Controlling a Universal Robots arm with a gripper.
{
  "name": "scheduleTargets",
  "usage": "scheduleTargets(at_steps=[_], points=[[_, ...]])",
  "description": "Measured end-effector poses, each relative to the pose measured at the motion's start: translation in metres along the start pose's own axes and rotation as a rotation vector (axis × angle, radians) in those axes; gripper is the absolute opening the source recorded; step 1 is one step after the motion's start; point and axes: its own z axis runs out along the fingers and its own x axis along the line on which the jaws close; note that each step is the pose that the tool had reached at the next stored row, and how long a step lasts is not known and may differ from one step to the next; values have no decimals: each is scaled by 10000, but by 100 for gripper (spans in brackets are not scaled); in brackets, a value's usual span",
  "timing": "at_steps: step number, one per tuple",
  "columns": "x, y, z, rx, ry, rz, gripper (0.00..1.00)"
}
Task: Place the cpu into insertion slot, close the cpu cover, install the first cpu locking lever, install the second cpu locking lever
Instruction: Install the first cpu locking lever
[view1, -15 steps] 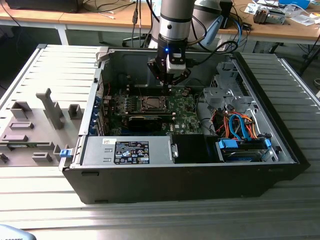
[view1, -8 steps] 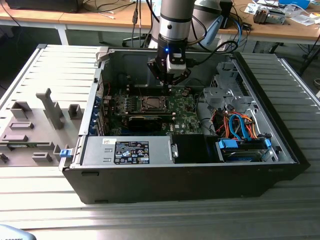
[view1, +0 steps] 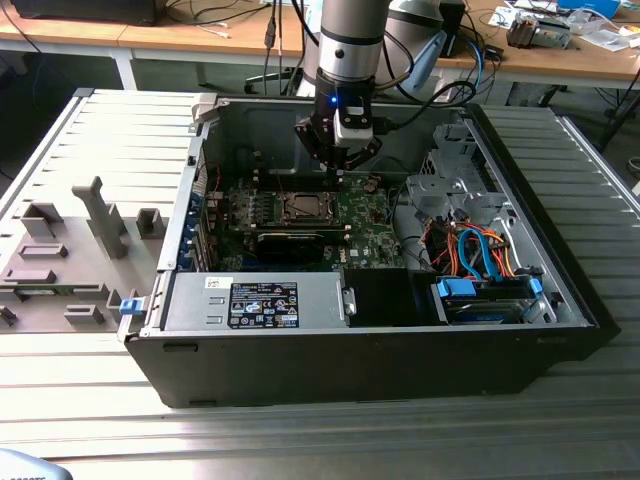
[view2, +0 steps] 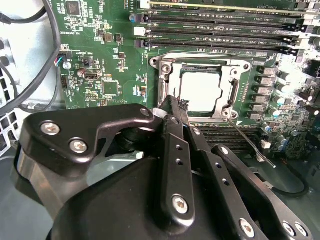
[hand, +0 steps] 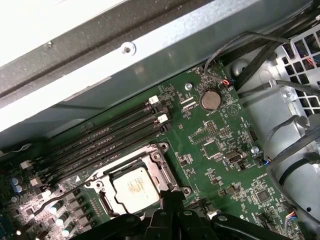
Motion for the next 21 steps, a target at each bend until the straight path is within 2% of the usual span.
scheduleTargets(at_steps=[21], points=[[0, 0, 0, -3, -14, -230, 11]])
